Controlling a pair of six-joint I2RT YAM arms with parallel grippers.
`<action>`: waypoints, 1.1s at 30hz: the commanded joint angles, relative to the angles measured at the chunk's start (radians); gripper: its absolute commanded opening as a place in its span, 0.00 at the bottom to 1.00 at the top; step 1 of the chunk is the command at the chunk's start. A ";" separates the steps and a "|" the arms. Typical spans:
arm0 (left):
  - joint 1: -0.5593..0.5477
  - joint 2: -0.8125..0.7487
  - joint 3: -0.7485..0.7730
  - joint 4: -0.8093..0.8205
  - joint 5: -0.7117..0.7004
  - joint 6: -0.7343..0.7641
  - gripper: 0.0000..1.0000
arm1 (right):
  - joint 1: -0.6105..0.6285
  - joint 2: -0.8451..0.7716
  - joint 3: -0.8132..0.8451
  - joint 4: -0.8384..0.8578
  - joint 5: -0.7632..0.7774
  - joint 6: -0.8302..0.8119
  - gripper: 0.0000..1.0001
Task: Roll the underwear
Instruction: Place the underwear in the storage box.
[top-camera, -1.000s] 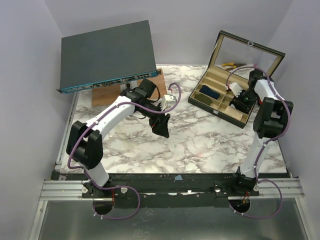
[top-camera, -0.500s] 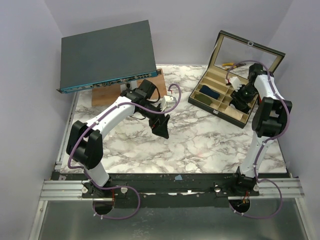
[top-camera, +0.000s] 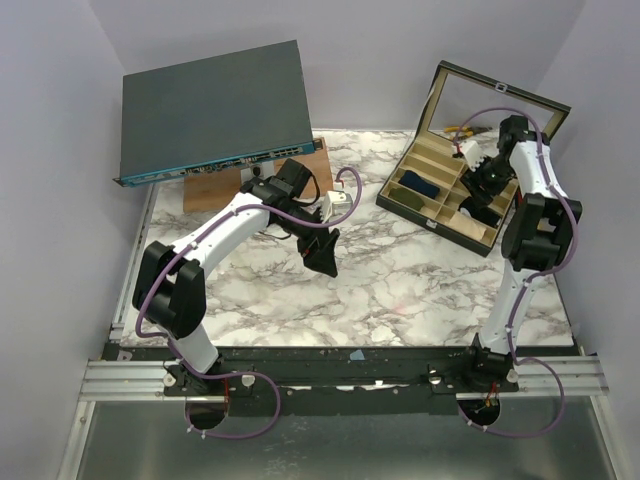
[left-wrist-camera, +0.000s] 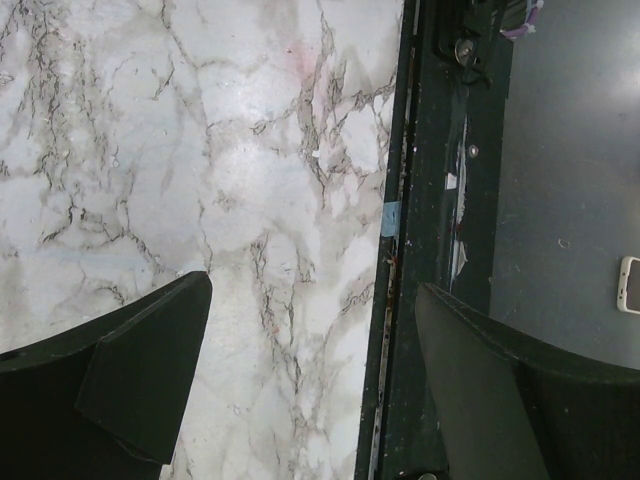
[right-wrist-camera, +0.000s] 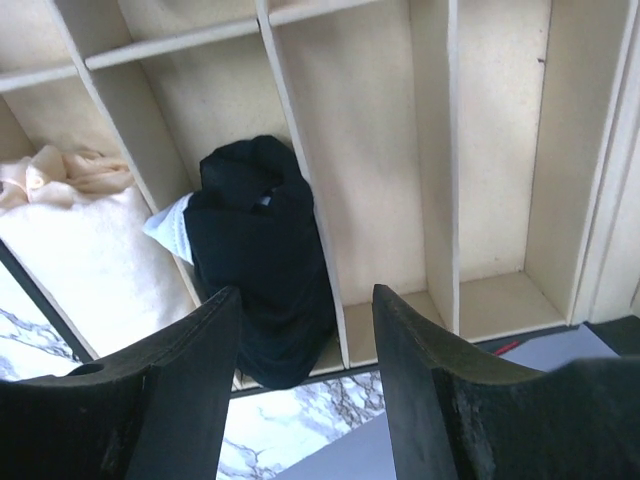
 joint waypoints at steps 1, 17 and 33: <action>0.004 -0.031 -0.002 0.000 0.020 0.022 0.89 | 0.000 0.051 0.045 -0.051 -0.066 0.026 0.58; 0.004 -0.026 -0.015 0.006 0.021 0.016 0.89 | 0.024 0.069 -0.027 -0.025 -0.125 0.051 0.47; 0.007 -0.037 -0.039 0.020 0.024 0.013 0.89 | 0.035 -0.016 -0.328 0.230 -0.082 0.105 0.35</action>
